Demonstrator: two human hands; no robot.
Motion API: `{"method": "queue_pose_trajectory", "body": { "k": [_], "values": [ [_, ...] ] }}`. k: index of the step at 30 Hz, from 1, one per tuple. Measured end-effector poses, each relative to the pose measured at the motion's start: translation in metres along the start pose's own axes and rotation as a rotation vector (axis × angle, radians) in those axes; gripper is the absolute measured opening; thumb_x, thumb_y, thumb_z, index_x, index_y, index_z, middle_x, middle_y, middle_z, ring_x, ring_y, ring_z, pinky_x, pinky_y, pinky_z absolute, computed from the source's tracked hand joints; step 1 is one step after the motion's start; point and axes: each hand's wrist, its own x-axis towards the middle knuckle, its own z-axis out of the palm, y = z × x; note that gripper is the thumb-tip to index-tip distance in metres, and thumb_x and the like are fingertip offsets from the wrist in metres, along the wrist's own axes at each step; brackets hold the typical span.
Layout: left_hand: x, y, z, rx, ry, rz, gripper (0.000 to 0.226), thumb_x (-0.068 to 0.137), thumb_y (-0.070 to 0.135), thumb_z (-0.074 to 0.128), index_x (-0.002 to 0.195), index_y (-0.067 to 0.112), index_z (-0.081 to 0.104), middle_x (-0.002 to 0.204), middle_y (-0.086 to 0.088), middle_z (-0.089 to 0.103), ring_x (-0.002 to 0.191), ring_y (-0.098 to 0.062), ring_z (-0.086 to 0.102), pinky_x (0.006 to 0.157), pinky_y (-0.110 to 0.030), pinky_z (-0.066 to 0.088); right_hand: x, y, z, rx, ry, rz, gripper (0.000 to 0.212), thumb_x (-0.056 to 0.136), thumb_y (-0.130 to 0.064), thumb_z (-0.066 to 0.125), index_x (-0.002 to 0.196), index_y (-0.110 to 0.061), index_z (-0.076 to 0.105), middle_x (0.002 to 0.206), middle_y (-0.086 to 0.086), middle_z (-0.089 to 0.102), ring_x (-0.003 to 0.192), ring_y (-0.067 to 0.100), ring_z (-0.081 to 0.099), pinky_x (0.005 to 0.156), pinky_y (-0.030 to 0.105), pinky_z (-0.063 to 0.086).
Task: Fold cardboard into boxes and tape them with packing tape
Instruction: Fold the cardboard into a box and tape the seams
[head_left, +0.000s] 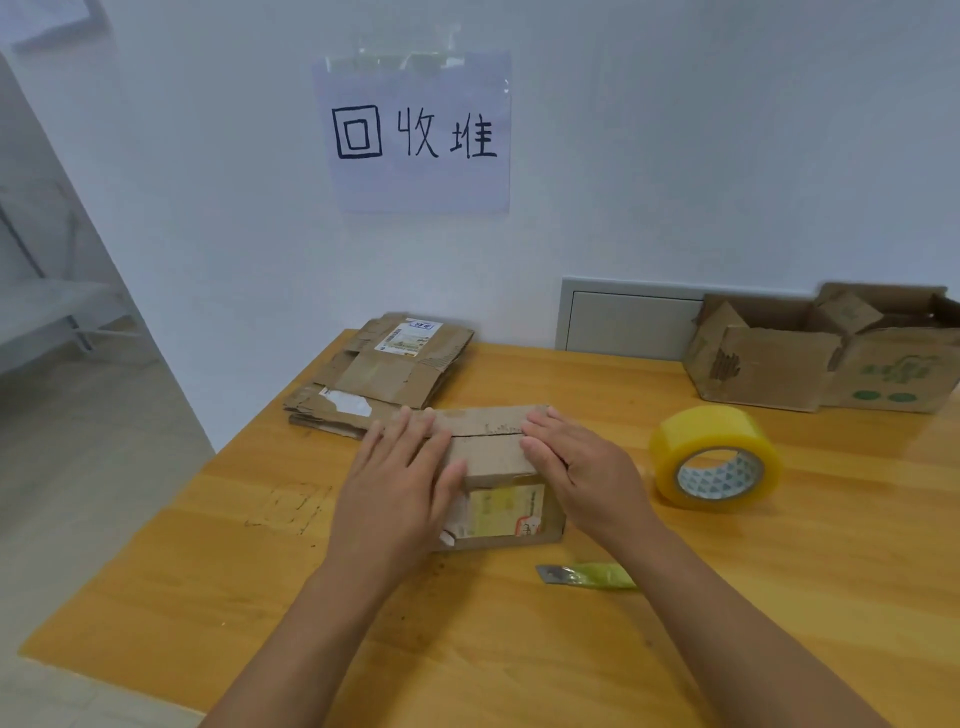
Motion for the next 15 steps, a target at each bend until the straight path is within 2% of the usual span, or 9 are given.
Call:
{"method": "queue_pose_trajectory", "body": {
  "k": [3, 6, 8, 11, 13, 15],
  "values": [
    [0.005, 0.005, 0.002, 0.072, -0.077, 0.039, 0.061, 0.103, 0.053, 0.027, 0.129, 0.012, 0.064, 0.131, -0.007, 0.064, 0.125, -0.027, 0.058, 0.103, -0.040, 0.046, 0.000, 0.004, -0.002, -0.045, -0.064, -0.029, 0.081, 0.087, -0.076, 0.019, 0.136, -0.026, 0.059, 0.145, -0.013, 0.051, 0.137, -0.009, 0.028, 0.105, 0.013, 0.028],
    [0.005, 0.005, 0.000, 0.110, -0.094, 0.052, 0.062, 0.104, 0.052, 0.023, 0.129, 0.013, 0.064, 0.128, -0.006, 0.065, 0.120, -0.027, 0.059, 0.093, -0.041, 0.052, -0.003, 0.010, -0.005, -0.070, -0.141, -0.079, 0.097, 0.082, -0.086, 0.006, 0.143, -0.025, 0.051, 0.150, -0.017, 0.042, 0.141, -0.007, 0.022, 0.109, 0.014, 0.023],
    [0.005, 0.010, -0.001, 0.152, -0.085, 0.049, 0.056, 0.105, 0.046, 0.026, 0.128, 0.011, 0.064, 0.126, -0.007, 0.065, 0.118, -0.029, 0.059, 0.093, -0.041, 0.051, -0.002, 0.010, -0.004, -0.070, -0.110, -0.104, 0.093, 0.086, -0.082, 0.009, 0.140, -0.022, 0.056, 0.147, -0.012, 0.048, 0.141, 0.004, 0.033, 0.108, 0.020, 0.029],
    [0.006, 0.018, 0.001, 0.186, -0.081, 0.037, 0.054, 0.104, 0.040, 0.028, 0.126, 0.006, 0.065, 0.126, -0.011, 0.065, 0.119, -0.029, 0.059, 0.098, -0.041, 0.050, -0.002, 0.009, -0.001, -0.081, 0.000, -0.175, 0.079, 0.097, -0.070, 0.018, 0.129, -0.016, 0.066, 0.137, -0.004, 0.060, 0.129, 0.018, 0.050, 0.100, 0.032, 0.044],
    [0.009, 0.022, 0.003, 0.185, -0.105, 0.018, 0.060, 0.103, 0.046, 0.027, 0.128, 0.006, 0.064, 0.129, -0.013, 0.064, 0.121, -0.029, 0.060, 0.098, -0.043, 0.050, -0.003, 0.009, 0.002, -0.095, 0.057, -0.211, 0.073, 0.100, -0.064, 0.023, 0.125, -0.013, 0.068, 0.131, -0.001, 0.064, 0.124, 0.019, 0.051, 0.096, 0.034, 0.048],
    [0.010, 0.023, 0.004, 0.205, -0.129, 0.038, 0.064, 0.102, 0.054, 0.024, 0.131, 0.011, 0.062, 0.127, -0.014, 0.064, 0.117, -0.032, 0.061, 0.091, -0.045, 0.053, -0.004, 0.009, 0.003, -0.105, 0.064, -0.212, 0.073, 0.100, -0.062, 0.022, 0.126, -0.011, 0.067, 0.131, 0.001, 0.064, 0.124, 0.021, 0.052, 0.096, 0.034, 0.048]
  ]
}}
